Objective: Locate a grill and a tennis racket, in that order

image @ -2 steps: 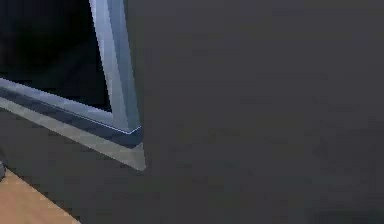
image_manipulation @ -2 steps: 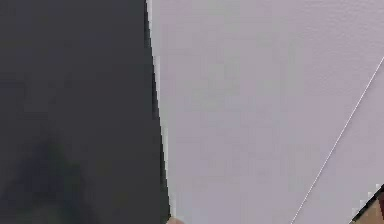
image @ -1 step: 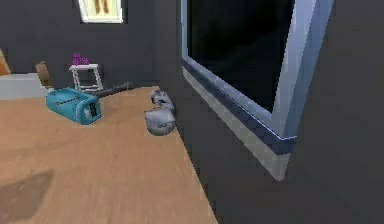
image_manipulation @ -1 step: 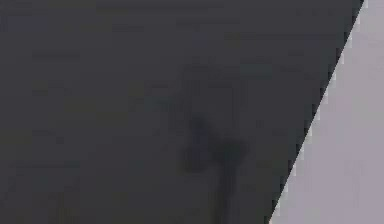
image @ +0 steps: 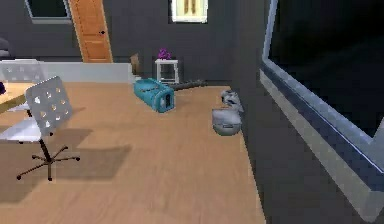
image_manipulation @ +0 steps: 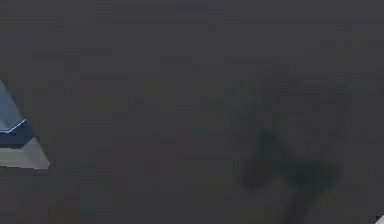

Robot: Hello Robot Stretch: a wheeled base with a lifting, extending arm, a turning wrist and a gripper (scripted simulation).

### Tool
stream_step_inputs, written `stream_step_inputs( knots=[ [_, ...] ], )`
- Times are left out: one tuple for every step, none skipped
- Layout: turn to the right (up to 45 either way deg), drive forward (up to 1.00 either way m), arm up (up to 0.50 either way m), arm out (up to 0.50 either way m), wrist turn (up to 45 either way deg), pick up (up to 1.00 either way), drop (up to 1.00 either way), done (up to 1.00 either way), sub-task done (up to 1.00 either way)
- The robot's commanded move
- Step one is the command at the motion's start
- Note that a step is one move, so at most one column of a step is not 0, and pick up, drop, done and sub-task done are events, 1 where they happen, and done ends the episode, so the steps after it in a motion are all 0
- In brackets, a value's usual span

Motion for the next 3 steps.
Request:
stream_step_inputs(
  knots=[
    [0.0, 1.0, 0.0, 0.0, 0.0, 0.0, 0.0, 0.0, 0.0],
    [0.0, 0.45, 0.0, 0.0, 0.0, 0.0, 0.0, 0.0, 0.0],
    [24.0, 0.0, 0.0, 0.0, 0.0, 0.0, 0.0, 0.0, 0.0]
  ],
)
